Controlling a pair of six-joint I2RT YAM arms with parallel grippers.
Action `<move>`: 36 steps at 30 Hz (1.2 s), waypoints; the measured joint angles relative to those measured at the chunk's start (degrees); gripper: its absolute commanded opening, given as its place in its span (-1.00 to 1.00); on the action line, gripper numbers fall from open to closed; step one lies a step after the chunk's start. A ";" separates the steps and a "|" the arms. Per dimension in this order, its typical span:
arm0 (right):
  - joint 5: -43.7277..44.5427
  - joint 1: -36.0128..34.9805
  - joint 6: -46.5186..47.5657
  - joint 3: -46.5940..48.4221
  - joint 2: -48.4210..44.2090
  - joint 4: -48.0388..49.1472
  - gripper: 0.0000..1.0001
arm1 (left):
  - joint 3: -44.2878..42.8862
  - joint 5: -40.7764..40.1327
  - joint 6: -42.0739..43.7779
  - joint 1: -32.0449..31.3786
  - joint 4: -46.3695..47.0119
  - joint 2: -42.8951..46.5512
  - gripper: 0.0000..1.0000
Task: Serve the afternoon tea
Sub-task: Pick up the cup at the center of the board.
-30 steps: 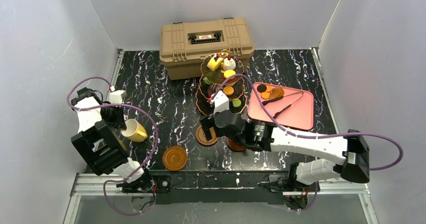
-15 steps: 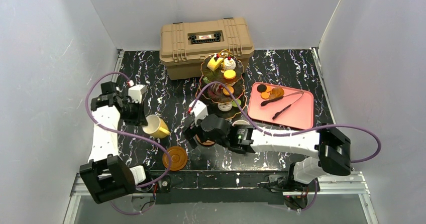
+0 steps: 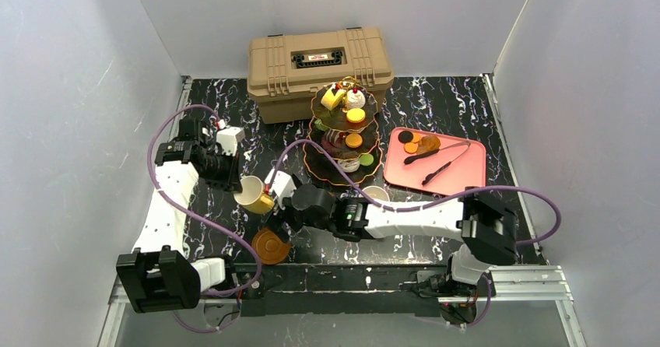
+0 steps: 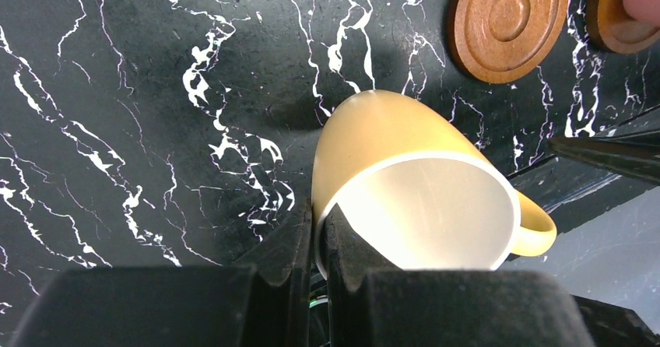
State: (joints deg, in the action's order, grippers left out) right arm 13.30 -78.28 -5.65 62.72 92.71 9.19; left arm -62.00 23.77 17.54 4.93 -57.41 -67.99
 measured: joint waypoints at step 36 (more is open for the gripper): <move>13.16 -0.15 -0.85 -5.55 1.92 -5.95 -0.97 | -10.58 1.46 -4.24 -8.96 -3.50 2.67 0.96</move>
State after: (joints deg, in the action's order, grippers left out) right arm 26.46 -78.43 -6.50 57.17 94.63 3.25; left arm -72.58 25.23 13.30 -4.03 -60.90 -65.32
